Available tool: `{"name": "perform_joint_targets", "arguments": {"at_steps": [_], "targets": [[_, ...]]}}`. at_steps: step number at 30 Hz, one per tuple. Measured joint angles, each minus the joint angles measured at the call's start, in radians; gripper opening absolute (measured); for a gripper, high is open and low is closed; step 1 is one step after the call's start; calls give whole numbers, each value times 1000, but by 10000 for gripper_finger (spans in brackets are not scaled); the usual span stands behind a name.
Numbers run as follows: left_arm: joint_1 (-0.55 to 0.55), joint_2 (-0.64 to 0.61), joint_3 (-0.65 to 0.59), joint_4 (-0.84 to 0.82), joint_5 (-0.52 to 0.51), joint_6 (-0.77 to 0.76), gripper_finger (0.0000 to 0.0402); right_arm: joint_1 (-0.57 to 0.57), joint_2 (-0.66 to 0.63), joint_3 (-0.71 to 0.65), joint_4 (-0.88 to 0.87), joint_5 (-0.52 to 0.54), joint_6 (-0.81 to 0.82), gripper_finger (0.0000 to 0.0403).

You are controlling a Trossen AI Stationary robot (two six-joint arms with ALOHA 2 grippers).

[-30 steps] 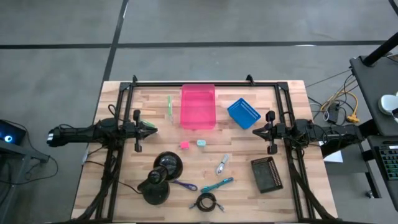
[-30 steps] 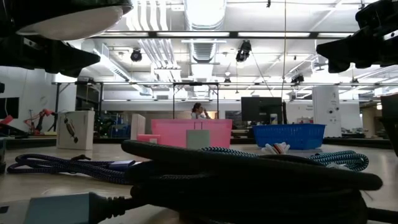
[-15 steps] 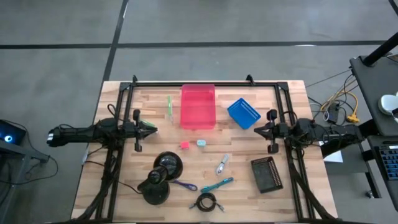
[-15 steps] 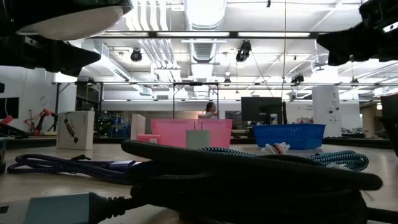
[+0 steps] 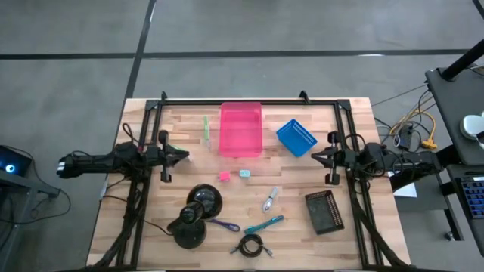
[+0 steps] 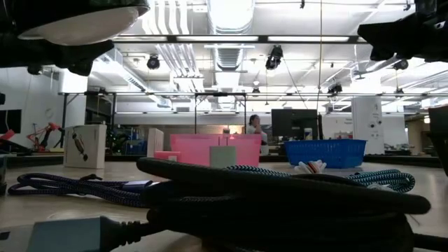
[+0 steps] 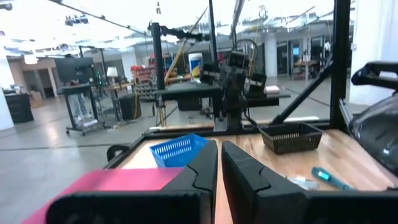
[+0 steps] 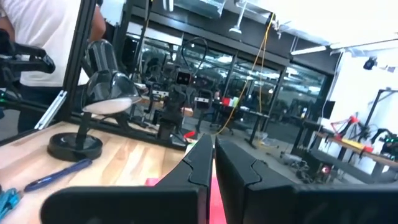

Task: Pick and place items into bin
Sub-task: Put the bottom card reader box into the blue bin

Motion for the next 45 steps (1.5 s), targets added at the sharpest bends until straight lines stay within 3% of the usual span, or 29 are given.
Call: {"name": "perform_joint_targets", "arguments": {"at_steps": [12, 15, 23, 30, 36, 45], "targets": [[0, 4, 16, 93, -21, 32, 16, 0, 0, 0, -3, 0, -45, 9], [0, 12, 38, 96, -56, 33, 49, 0, 0, 0, -3, 0, -45, 9], [0, 106, 102, 73, -62, 6, 187, 0, 0, 0, -3, 0, -45, 9], [0, 278, 319, -237, -75, -55, 202, 0, 0, 0, -4, 0, -17, 9], [0, 425, 479, -559, -182, -103, 202, 0, 0, 0, -4, 0, -14, 9], [0, 551, 569, -807, -202, -416, 202, 0, 0, 0, -4, 0, -14, 9]]}}
